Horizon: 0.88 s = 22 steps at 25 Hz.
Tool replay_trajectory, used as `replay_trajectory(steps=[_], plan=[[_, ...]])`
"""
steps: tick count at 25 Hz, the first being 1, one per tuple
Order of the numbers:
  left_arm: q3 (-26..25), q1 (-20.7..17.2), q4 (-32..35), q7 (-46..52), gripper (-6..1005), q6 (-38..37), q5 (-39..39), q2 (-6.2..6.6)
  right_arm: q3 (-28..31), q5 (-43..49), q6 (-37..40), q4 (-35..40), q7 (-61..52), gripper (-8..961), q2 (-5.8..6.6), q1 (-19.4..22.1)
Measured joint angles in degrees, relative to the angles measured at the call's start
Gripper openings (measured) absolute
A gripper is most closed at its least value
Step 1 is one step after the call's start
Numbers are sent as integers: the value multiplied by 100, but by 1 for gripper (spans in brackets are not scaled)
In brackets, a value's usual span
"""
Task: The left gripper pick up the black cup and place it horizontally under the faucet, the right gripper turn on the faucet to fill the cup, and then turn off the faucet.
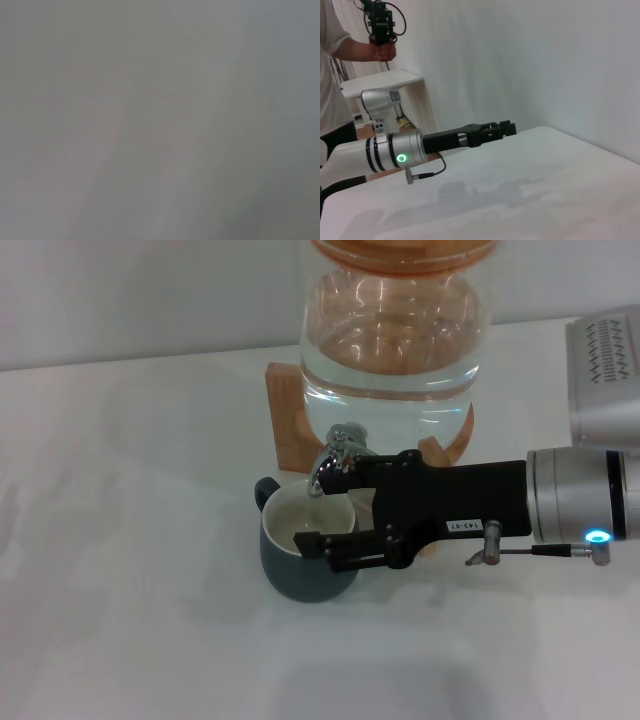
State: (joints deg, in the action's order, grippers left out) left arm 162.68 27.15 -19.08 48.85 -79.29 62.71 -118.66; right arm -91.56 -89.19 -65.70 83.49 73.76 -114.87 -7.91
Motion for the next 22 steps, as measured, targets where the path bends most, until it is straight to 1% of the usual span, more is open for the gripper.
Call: replay_trajectory(steps=[3, 4, 5, 6, 7, 10, 13, 16, 19, 22], plan=[[0, 1, 0, -1, 532, 1, 11, 0, 115, -21, -168, 0, 27, 791, 0, 8], [0, 1, 0, -2, 532, 2, 31, 0, 187, -49, -311, 3, 40, 791, -1, 15], [0, 1, 0, -4, 532, 2, 51, 0, 350, -117, -646, 40, 84, 791, -6, 30], [0, 1, 0, -5, 532, 2, 80, 0, 350, -117, -646, 40, 84, 791, -6, 30], [0, -4, 1, -8, 532, 2, 105, 0, 434, -156, -812, 58, 116, 791, -9, 40], [0, -17, -1, -25, 532, 1, 206, 1, 832, -310, -1182, 54, 270, 791, -11, 112], [0, -32, -11, -30, 532, -6, 343, 6, 1420, -417, -1289, -169, 507, 791, -11, 192], [0, -49, -26, -31, 532, -16, 487, 13, 2037, -680, -1336, -681, 942, 791, -9, 188], [0, -60, -35, -32, 532, -20, 579, 25, 2583, -1057, -1362, -1408, 1628, 791, -9, 137], [0, -62, -35, -35, 532, -20, 662, 32, 3109, -1569, -1376, -2377, 2513, 791, -10, 54]])
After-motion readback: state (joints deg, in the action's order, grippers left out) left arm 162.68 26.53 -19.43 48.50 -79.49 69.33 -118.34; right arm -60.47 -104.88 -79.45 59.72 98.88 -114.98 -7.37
